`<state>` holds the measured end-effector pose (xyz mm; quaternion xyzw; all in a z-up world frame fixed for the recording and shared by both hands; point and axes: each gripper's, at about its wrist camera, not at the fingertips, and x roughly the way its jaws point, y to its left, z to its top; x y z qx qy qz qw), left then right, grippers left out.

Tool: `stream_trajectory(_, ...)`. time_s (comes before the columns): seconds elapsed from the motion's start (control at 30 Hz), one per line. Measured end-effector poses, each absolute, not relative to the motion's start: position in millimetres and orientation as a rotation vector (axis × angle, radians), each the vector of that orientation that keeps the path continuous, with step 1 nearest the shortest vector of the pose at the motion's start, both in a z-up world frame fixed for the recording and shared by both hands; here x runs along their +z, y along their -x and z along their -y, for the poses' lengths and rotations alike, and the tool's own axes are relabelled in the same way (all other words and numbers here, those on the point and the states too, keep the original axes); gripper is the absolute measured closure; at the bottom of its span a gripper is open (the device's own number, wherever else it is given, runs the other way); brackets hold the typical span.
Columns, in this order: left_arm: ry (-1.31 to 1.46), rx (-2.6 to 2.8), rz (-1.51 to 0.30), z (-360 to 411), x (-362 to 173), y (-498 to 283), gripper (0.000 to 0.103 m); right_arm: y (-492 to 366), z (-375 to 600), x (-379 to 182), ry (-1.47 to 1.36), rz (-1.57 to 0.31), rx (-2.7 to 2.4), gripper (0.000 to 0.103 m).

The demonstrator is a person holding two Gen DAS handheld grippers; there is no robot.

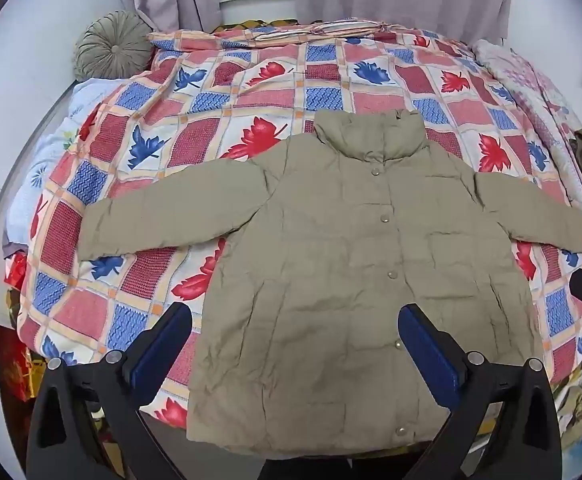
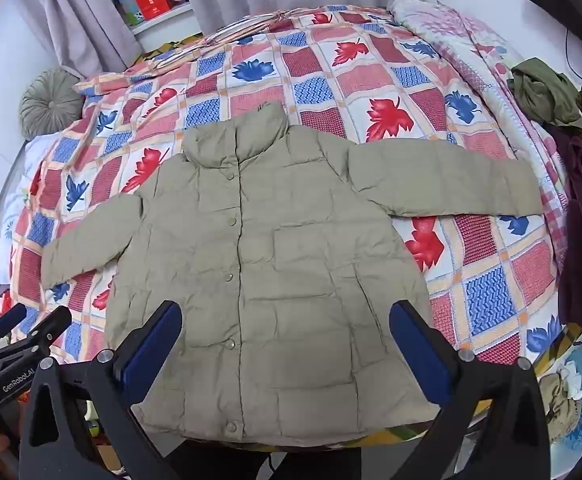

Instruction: Fold large clothes

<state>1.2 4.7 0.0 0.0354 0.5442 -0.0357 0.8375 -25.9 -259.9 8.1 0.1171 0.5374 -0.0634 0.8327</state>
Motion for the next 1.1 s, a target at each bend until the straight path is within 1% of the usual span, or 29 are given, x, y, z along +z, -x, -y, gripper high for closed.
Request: stream_trajectory(1.1, -0.073, -0.047, -1.154, -12.5, 5.8, 9.8, 0.000, 28.9, 256.7, 9.6, -0.233, -1.124, -0.144, 0.000)
